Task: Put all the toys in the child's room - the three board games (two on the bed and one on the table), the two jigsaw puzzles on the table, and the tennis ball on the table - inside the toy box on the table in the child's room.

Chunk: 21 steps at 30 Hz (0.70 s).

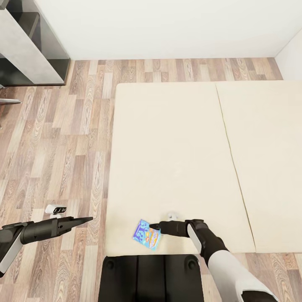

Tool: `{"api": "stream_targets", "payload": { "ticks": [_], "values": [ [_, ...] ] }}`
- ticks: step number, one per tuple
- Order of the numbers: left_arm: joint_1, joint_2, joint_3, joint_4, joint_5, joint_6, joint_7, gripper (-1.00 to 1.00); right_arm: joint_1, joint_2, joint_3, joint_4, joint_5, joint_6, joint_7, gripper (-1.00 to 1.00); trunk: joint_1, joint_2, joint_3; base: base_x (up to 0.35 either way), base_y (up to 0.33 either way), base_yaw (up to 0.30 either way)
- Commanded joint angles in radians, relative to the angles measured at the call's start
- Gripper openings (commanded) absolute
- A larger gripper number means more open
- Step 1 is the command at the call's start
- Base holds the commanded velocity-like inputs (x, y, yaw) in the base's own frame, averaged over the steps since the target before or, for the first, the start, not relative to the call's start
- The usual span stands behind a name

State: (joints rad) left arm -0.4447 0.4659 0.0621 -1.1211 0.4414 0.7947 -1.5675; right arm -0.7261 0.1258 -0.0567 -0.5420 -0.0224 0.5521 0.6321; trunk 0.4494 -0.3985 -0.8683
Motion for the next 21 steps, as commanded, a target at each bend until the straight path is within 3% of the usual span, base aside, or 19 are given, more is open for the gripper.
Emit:
{"api": "stream_targets", "payload": {
  "ticks": [1, 10, 14, 21],
  "values": [
    [0.0, 0.0, 0.0, 0.0, 0.0, 0.011, -0.003, 1.0, -0.002, 0.003, -0.006, -0.001, -0.002, 0.009, 0.002, 1.0, 0.001, -0.002, -0.001, 0.0, 0.0, 0.0],
    [0.0, 0.001, 0.003, 0.001, 0.0, 0.011, -0.003, 1.0, -0.003, 0.021, -0.006, 0.003, -0.017, 0.009, 0.002, 1.0, 0.001, -0.002, -0.001, 0.0, 0.0, 0.0],
    [0.0, 0.0, 0.022, 0.001, 0.001, 0.011, -0.003, 1.0, -0.003, 0.03, -0.006, 0.005, -0.023, 0.011, 0.001, 1.0, 0.001, -0.002, -0.001, 0.0, 0.0, 0.0],
    [0.0, 0.0, 0.037, 0.001, 0.002, 0.011, -0.003, 1.0, -0.003, 0.025, -0.007, 0.006, -0.026, 0.023, -0.001, 1.0, 0.001, -0.002, -0.001, 0.0, 0.0, 0.0]
  ]
}}
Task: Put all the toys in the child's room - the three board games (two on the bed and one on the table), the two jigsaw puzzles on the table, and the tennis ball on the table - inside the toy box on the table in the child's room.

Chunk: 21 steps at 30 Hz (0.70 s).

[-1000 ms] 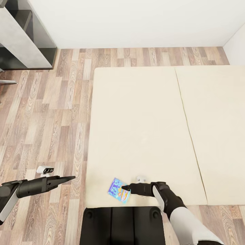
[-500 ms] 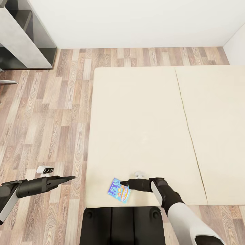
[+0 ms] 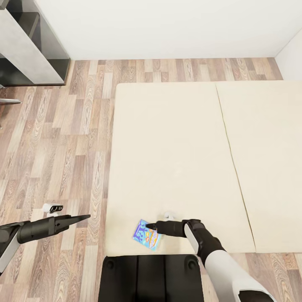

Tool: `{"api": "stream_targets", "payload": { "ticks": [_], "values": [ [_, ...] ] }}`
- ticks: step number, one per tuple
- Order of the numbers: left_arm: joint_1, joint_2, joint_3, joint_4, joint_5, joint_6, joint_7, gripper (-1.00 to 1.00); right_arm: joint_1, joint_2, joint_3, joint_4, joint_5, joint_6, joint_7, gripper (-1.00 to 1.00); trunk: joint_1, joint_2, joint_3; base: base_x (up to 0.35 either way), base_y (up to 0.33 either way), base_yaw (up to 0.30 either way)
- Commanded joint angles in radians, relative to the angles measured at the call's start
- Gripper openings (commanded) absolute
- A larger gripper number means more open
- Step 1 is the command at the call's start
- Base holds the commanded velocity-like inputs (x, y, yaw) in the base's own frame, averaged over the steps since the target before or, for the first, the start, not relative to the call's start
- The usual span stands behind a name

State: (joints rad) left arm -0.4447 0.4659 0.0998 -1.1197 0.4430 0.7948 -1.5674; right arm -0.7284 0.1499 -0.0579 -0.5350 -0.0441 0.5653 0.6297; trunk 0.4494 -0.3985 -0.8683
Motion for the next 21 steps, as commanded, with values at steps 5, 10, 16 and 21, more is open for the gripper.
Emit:
{"api": "stream_targets", "payload": {
  "ticks": [5, 10, 16, 21],
  "values": [
    [0.0, 0.0, 0.001, 0.0, 0.0, 0.011, -0.003, 1.0, -0.001, -0.006, -0.007, -0.005, -0.004, 0.015, 0.001, 1.0, 0.001, -0.002, -0.001, 0.0, 0.0, 0.0],
    [0.0, 0.0, 0.001, 0.0, -0.001, 0.011, -0.003, 1.0, -0.001, -0.009, -0.008, -0.007, -0.003, 0.016, 0.002, 1.0, 0.001, -0.002, -0.001, 0.0, 0.0, 0.0],
    [0.0, 0.0, 0.002, 0.0, 0.0, 0.011, -0.003, 1.0, -0.001, -0.011, -0.008, -0.009, -0.003, 0.016, 0.003, 1.0, 0.001, -0.002, -0.001, 0.0, 0.0, 0.0],
    [0.0, 0.0, 0.003, 0.0, 0.0, 0.011, -0.003, 1.0, 0.005, -0.011, -0.008, -0.017, -0.003, 0.016, 0.004, 1.0, 0.001, -0.002, -0.001, 0.0, 0.0, 0.0]
  ]
}}
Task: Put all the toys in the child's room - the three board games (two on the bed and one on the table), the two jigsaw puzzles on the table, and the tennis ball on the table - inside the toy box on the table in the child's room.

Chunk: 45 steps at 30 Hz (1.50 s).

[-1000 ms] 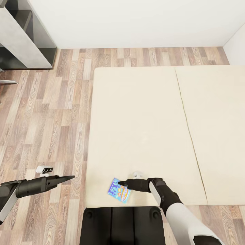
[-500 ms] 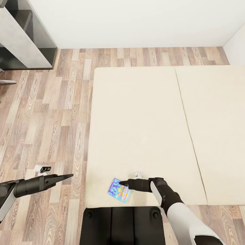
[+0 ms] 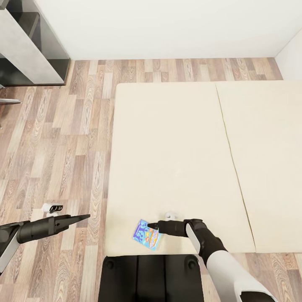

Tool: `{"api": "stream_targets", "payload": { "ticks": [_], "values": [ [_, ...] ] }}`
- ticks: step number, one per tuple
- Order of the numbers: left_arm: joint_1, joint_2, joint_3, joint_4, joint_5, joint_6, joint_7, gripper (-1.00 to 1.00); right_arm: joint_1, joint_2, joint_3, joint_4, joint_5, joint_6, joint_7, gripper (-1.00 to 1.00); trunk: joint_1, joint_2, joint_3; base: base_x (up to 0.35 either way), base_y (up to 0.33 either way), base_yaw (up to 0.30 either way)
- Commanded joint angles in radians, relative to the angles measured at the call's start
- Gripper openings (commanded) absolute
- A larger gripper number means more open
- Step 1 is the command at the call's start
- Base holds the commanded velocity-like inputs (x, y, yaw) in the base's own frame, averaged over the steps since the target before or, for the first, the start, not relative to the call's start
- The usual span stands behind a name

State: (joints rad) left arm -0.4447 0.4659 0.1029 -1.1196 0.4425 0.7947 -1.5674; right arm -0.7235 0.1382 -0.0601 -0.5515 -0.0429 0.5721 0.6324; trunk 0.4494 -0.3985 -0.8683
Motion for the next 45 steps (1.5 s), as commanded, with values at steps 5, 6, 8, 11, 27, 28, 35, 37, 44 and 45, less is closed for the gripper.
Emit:
{"api": "stream_targets", "payload": {
  "ticks": [5, 6, 8, 11, 27, 28, 35, 37, 44, 45],
  "values": [
    [0.0, 0.0, 0.0, 0.0, -0.001, 0.011, -0.003, 1.0, 0.008, 0.0, -0.004, -0.049, -0.005, 0.009, 0.004, 1.0, 0.001, -0.002, -0.001, 0.0, 0.0, 0.0],
    [0.0, 0.0, 0.0, 0.0, -0.001, 0.011, -0.003, 1.0, 0.008, 0.0, -0.004, -0.056, -0.005, 0.009, 0.006, 1.0, 0.001, -0.002, -0.001, 0.0, 0.0, 0.0],
    [0.0, 0.0, 0.0, 0.0, 0.0, 0.011, -0.003, 1.0, 0.008, -0.001, -0.008, -0.069, -0.005, 0.009, 0.017, 1.0, 0.001, -0.002, -0.001, 0.0, 0.0, 0.0],
    [0.0, 0.0, 0.0, 0.0, 0.0, 0.011, -0.003, 1.0, 0.007, -0.008, -0.021, -0.08, -0.004, 0.009, 0.05, 1.0, 0.001, -0.002, -0.001, 0.0, 0.0, 0.0],
    [0.0, 0.0, 0.0, 0.0, 0.0, 0.011, -0.003, 1.0, 0.009, -0.032, -0.03, -0.085, -0.004, 0.007, 0.088, 1.0, 0.001, -0.002, -0.001, 0.0, 0.0, 0.0],
    [0.0, 0.0, 0.0, 0.0, -0.001, 0.011, -0.003, 1.0, 0.01, -0.035, -0.03, -0.085, -0.004, 0.007, 0.088, 1.0, 0.001, -0.002, -0.001, 0.0, 0.0, 0.0],
    [0.0, 0.0, 0.0, 0.0, -0.001, 0.011, -0.003, 1.0, 0.027, -0.042, -0.029, -0.085, -0.005, 0.005, 0.091, 1.0, 0.001, -0.002, -0.001, 0.0, 0.0, 0.0],
    [0.0, 0.0, 0.0, 0.0, -0.001, 0.011, -0.003, 1.0, 0.031, -0.042, -0.029, -0.085, -0.005, 0.005, 0.099, 1.0, 0.001, -0.002, -0.001, 0.0, 0.0, 0.0],
    [0.0, 0.0, 0.0, 0.0, 0.0, 0.011, -0.003, 1.0, 0.052, -0.041, -0.029, -0.082, -0.004, 0.001, 0.133, 1.0, 0.001, -0.002, -0.001, 0.0, 0.0, 0.0],
    [0.0, 0.0, 0.0, 0.0, 0.0, 0.011, -0.003, 1.0, 0.055, -0.04, -0.028, -0.081, -0.004, 0.001, 0.135, 1.0, 0.001, -0.002, -0.001, 0.0, 0.0, 0.0]
  ]
}}
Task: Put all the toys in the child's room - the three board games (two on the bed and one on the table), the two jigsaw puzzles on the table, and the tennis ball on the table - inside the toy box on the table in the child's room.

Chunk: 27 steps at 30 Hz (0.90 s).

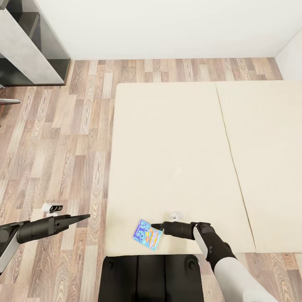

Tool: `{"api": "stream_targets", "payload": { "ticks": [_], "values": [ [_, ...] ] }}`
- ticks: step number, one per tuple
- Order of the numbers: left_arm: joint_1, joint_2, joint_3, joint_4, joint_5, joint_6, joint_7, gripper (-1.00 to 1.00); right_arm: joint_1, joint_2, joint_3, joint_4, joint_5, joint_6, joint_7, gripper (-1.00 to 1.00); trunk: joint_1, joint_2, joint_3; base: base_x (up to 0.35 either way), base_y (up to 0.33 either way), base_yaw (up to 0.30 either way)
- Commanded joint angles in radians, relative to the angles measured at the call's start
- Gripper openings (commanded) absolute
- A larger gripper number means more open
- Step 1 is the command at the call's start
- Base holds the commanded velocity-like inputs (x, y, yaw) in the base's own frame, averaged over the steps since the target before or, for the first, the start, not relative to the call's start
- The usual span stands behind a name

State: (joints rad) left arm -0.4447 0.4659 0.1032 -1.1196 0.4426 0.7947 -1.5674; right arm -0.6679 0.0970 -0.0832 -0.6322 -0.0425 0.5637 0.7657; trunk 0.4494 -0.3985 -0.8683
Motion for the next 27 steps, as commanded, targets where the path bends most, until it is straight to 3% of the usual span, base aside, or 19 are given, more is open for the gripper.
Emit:
{"api": "stream_targets", "payload": {
  "ticks": [1, 27],
  "values": [
    [0.0, 0.0, 0.0, 0.0, 0.001, 0.011, -0.003, 1.0, 0.001, 0.001, -0.005, 0.0, -0.005, 0.009, 0.003, 1.0, 0.001, -0.002, -0.001, 0.0, 0.0, 0.0],
    [0.0, 0.0, 0.0, 0.0, -0.001, 0.011, -0.003, 1.0, 0.008, 0.002, -0.006, 0.009, -0.004, -0.002, 0.004, 1.0, 0.001, -0.002, -0.001, 0.0, 0.0, 0.0]
  ]
}}
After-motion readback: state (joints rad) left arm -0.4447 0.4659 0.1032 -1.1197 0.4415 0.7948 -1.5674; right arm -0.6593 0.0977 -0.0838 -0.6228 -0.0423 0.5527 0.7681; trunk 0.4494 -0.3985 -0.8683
